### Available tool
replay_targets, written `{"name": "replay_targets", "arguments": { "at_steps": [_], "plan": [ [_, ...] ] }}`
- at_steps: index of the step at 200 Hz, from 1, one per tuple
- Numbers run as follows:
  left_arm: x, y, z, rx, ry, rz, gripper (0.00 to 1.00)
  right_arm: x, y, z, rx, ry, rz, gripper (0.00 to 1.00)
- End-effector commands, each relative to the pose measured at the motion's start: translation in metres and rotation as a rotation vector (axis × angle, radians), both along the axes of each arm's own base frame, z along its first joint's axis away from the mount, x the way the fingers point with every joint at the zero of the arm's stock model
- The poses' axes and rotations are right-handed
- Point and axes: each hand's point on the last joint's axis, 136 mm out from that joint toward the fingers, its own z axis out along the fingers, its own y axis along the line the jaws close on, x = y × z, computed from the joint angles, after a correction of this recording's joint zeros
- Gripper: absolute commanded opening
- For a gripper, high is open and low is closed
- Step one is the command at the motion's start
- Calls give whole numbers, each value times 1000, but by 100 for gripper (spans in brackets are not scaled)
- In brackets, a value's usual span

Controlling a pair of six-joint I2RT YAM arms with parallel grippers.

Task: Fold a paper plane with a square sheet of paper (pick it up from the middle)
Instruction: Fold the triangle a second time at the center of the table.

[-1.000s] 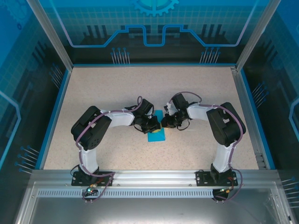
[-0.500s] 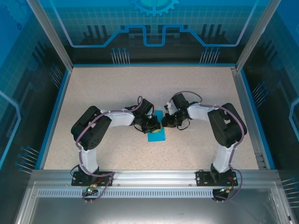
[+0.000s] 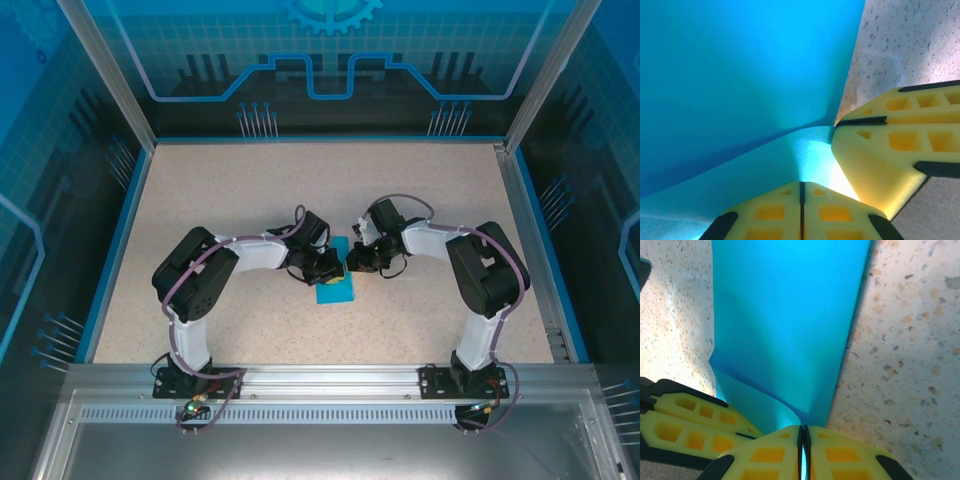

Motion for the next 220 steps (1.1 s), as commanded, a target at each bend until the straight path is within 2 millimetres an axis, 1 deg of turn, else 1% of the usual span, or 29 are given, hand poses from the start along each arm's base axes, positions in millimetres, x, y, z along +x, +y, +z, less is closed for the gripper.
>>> {"name": "replay_targets", "arguments": {
  "at_steps": [1,109,160,178,190,220],
  "plan": [
    [2,-2,0,11,0,-19,8,-6,2,-5,-22,19,19,13],
    [-1,-1,-8,26,22,-22,8,-6,0,-11,-39,33,14,12],
    [-2,1,-13,36,36,-20,8,-5,1,-12,-40,39,12,13],
    [-3,1,-14,37,38,-24,8,-4,0,-5,-38,22,7,14],
    [-3,2,-15,41,41,-24,8,-2,0,3,-39,2,-2,15],
    [-5,2,-19,48,52,-28,8,-1,-9,23,-56,-55,-45,20]
  ]
}}
